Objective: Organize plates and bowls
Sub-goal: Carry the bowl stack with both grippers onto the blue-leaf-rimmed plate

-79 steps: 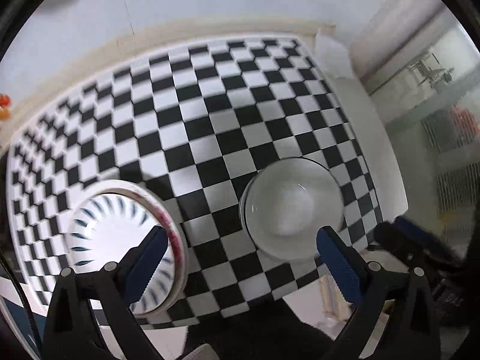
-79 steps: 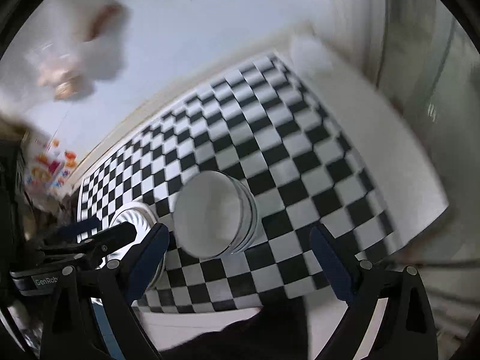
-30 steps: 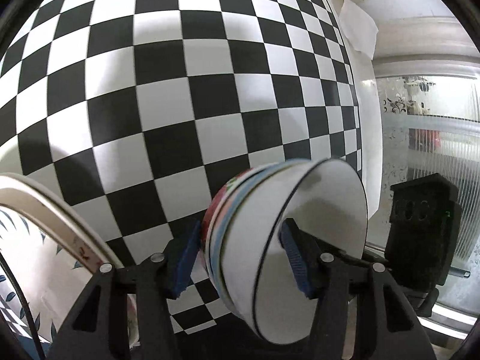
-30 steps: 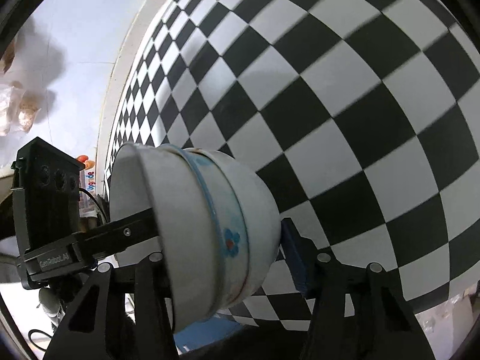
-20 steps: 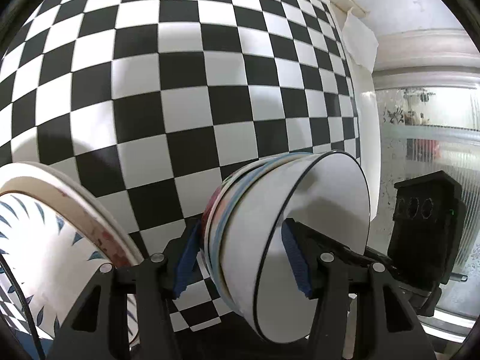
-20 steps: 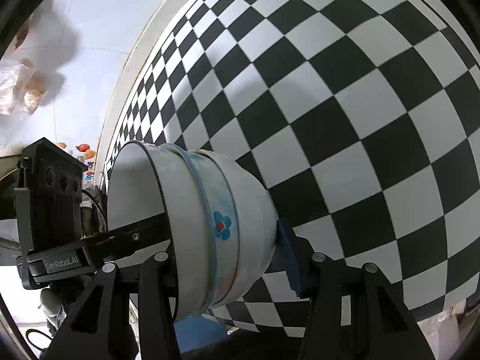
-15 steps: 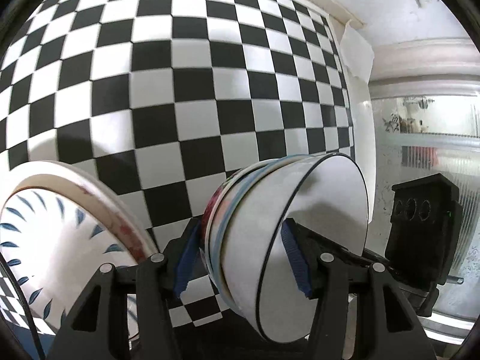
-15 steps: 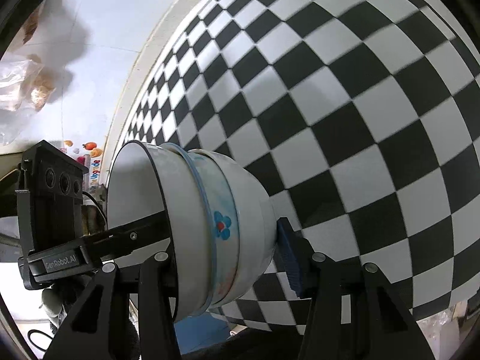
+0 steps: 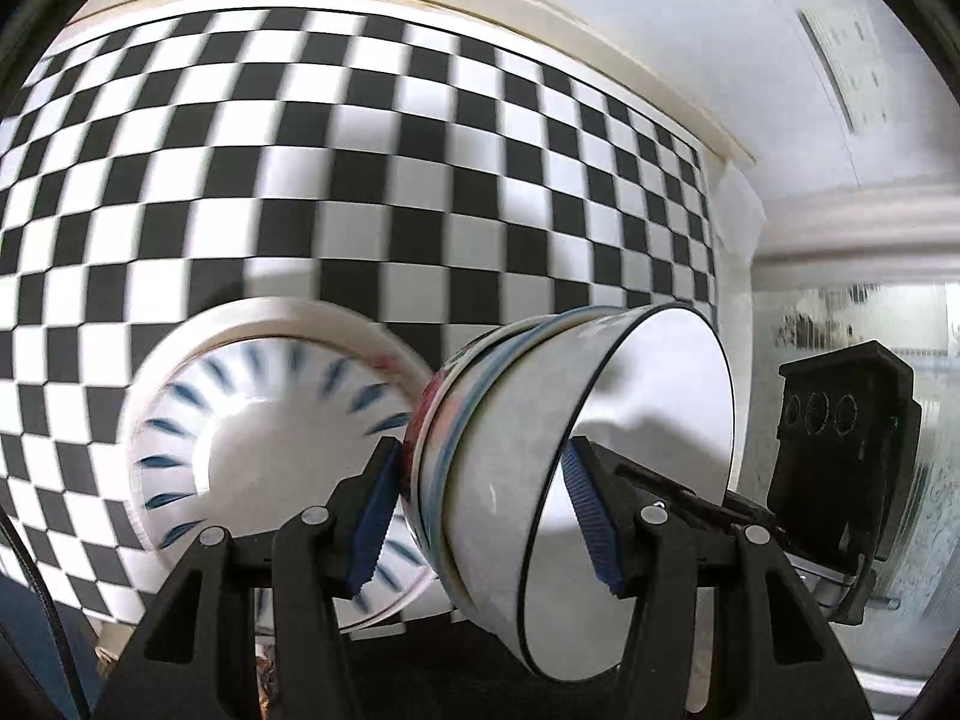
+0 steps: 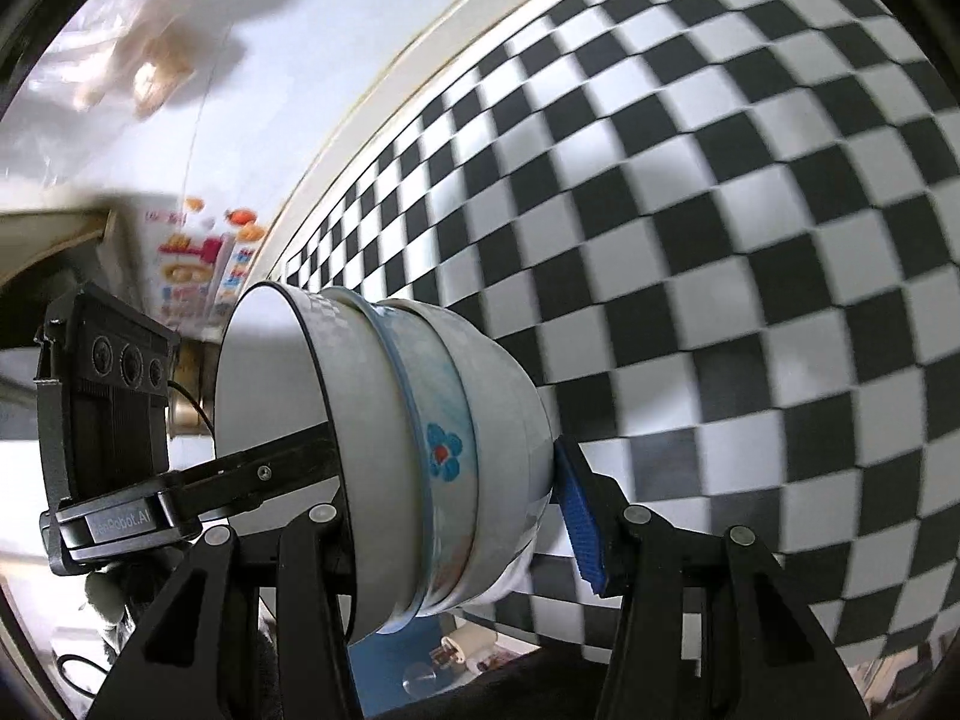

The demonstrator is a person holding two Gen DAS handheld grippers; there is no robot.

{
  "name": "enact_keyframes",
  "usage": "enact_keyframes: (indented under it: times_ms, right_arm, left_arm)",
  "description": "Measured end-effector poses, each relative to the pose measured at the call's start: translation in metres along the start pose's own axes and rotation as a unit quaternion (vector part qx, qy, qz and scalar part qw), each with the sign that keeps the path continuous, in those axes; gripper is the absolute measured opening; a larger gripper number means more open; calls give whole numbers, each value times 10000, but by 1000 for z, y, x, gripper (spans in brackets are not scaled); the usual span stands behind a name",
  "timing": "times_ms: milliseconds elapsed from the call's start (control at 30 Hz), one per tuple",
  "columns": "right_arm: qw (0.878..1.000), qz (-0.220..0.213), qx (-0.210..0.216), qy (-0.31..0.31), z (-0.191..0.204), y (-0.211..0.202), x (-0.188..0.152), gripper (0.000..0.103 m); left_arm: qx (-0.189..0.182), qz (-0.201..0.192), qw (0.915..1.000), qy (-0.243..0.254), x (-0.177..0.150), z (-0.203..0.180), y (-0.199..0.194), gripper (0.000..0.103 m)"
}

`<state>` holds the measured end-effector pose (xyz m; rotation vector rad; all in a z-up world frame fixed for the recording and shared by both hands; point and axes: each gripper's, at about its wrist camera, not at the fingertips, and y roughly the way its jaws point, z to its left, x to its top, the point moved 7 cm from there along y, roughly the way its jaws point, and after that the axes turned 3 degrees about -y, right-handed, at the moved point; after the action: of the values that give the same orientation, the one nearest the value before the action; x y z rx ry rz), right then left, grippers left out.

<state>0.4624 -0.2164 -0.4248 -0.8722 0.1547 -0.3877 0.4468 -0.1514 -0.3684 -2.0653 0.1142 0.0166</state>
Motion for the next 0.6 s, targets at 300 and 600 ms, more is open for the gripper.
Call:
enact_keyframes:
  times_ms: [300,600]
  right_arm:
    - [9966,578,115,-583,47,63,-11,52]
    - [9901,967,62,-1021,69,118,-12,52]
  left_arm:
    - [123,-324,9969,-713,-3,70,-19,52]
    - [194,-376,9933,-1078,-7,107,-15,52]
